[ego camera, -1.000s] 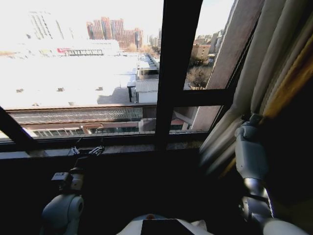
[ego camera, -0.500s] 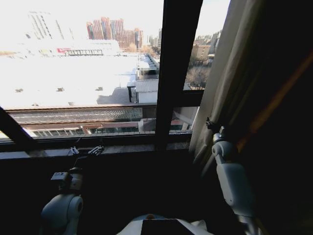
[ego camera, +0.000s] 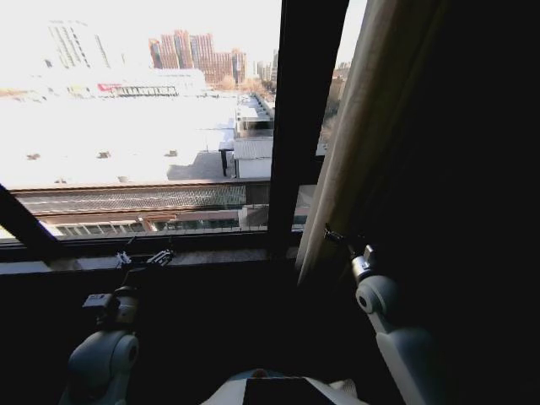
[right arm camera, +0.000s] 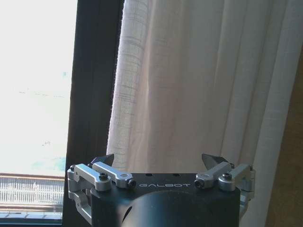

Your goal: Open the curtains by pulling them apart, changing their state from closed to fully open.

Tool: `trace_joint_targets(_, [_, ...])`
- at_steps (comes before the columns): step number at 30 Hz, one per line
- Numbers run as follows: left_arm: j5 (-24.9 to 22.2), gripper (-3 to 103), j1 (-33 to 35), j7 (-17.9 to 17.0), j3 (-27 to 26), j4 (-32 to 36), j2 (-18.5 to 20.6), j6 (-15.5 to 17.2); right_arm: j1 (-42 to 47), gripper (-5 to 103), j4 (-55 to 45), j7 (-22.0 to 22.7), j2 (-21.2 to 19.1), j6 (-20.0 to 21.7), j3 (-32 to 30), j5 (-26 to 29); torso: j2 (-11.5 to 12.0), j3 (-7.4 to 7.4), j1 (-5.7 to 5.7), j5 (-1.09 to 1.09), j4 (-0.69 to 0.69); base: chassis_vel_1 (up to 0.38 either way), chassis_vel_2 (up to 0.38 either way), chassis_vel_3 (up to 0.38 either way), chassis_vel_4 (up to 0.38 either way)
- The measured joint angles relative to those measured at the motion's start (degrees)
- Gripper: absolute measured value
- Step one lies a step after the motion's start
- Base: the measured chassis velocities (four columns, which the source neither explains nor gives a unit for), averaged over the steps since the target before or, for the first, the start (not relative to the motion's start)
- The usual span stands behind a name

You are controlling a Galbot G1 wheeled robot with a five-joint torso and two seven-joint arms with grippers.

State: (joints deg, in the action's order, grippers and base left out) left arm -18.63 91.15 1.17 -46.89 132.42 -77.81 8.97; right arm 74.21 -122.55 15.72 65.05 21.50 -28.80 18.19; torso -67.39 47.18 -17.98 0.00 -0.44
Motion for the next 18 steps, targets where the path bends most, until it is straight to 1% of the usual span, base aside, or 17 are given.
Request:
trace_joint_targets(2, [0.11,100,-0.78,-0.04,0.47,-0.29,-0.55,0.73,0.75,100,-0.03,-0.01,0.3,-1.93,1.16,-3.38,0.0,0.0,0.0,0.01,0.01,0.0,0.0,0.0,0.0])
trace_joint_targets(10, [0.32,100,-1.03,-0.05,0.23,-1.03,-0.28,1.42,1.45,100,-0.41,0.0,0.88,-2.95,3.64,-6.51,0.0,0.0,0.0,0.02,0.0,0.007,0.006,-0.006,-0.009])
trace_joint_targets(13, [0.4,100,-0.55,-0.23,-0.2,-1.14,0.18,1.4,0.24,100,0.05,0.0,1.82,-3.54,5.33,-8.61,0.0,0.0,0.0,0.01,0.01,0.113,0.09,-0.089,-0.105])
trace_joint_targets(18, [1.15,100,-0.28,-0.27,-0.38,-1.91,-0.08,0.87,-0.81,100,0.75,0.04,2.88,-3.97,6.72,-9.92,0.0,0.01,-0.01,0.02,0.02,0.182,0.168,-0.161,-0.16])
